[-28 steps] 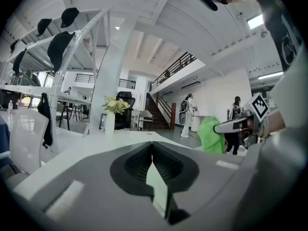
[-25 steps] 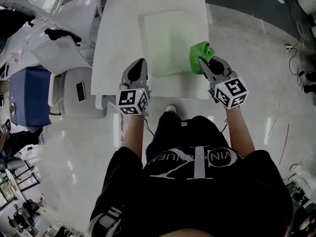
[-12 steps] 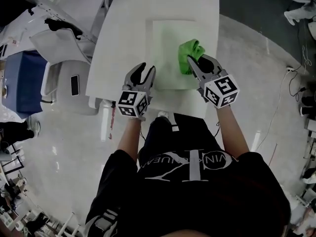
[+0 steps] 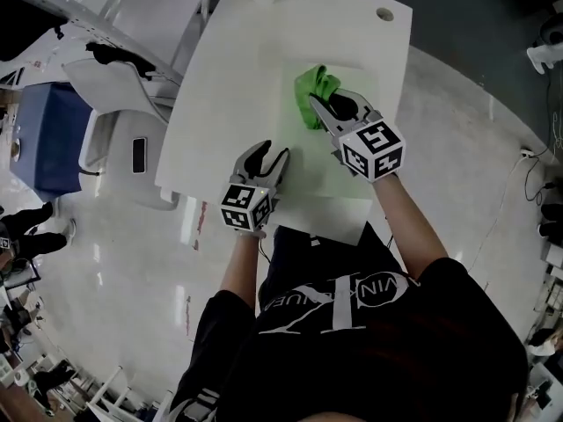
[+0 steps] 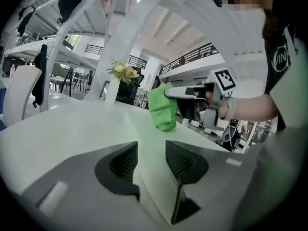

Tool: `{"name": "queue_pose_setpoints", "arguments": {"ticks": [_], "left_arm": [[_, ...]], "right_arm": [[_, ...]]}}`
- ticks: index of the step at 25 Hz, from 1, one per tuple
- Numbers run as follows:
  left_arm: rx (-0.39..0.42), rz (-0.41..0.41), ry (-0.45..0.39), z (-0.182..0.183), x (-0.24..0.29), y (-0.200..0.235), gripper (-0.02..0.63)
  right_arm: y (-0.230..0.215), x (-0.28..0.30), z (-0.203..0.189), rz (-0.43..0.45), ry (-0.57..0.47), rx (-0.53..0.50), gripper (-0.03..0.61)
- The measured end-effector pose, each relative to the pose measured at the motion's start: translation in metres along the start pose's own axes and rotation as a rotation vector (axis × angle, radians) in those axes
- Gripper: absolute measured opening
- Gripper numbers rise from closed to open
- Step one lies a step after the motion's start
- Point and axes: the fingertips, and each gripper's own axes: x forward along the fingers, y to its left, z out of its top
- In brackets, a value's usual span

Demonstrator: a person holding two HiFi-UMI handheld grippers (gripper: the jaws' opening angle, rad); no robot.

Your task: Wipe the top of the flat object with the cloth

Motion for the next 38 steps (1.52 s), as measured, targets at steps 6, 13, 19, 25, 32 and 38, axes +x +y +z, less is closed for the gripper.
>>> {"name": "queue_pose_setpoints", "arguments": {"ticks": [6, 13, 19, 25, 32, 38], "left_arm": [[0.002, 0.014, 0.001, -0.002, 0.001, -0.005, 0.14], [-0.019, 0.064, -0.023, -0.004, 0.0, -0.005, 0.133], [-0.073, 0.072, -0.035, -0.008, -0.003, -0.003, 0.13], [-0.105, 0.076, -0.044, -0.007, -0.003, -0.002, 0.129], [-0.097, 0.076, -0.032, -0.008, -0.003, -0.003, 0.129], [-0.096, 0.079, -0.01, -0.007, -0.003, -0.002, 0.129]], "right_arm": [[-0.006, 0.051, -0.001, 0.0, 0.055, -0.02, 0.041], [-0.028, 0.1, -0.036, -0.078, 0.298, -0.195, 0.041], [-0.036, 0.106, -0.051, -0.085, 0.459, -0.311, 0.041], [-0.058, 0.086, -0.058, -0.146, 0.457, -0.226, 0.041], [-0.092, 0.048, -0.064, -0.224, 0.455, -0.198, 0.041], [-0.132, 0.005, -0.079, -0.324, 0.474, -0.117, 0.041]]}}
